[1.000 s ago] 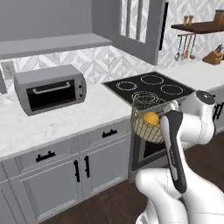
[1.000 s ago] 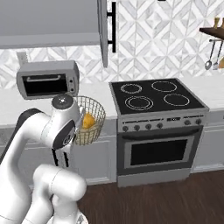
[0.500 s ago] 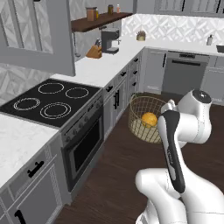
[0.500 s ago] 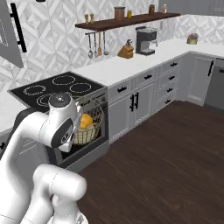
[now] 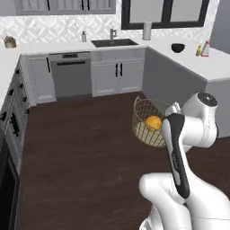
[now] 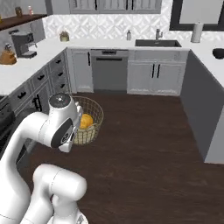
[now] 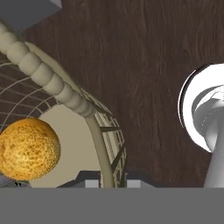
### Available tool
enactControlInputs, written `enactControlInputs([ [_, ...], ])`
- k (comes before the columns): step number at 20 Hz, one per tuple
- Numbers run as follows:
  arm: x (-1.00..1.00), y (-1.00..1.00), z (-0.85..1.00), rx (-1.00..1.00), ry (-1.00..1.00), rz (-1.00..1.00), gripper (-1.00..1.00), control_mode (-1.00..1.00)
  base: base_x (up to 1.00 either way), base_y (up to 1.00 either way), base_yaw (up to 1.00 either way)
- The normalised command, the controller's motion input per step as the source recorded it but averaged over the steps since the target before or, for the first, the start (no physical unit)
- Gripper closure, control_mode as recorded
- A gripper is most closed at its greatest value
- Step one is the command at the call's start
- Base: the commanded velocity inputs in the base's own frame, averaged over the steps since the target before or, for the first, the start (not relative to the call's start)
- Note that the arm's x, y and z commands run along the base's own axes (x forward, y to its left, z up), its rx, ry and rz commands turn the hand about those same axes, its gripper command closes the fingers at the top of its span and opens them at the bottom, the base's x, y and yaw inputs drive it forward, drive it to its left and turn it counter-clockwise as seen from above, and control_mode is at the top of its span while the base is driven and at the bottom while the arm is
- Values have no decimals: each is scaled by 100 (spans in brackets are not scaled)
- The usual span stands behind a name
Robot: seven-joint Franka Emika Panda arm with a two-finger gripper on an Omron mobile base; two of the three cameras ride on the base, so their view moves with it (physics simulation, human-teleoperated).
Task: Open the cabinet, pick up the bread from the cabinet and place it in the basket. Then move the basket to the dining counter.
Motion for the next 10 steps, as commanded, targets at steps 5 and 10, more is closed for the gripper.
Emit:
enactControlInputs([
  [5,0,0,0,0,0,0,100,100,0,0,-100],
  [10,0,0,0,0,0,0,100,100,92,-63,-42],
])
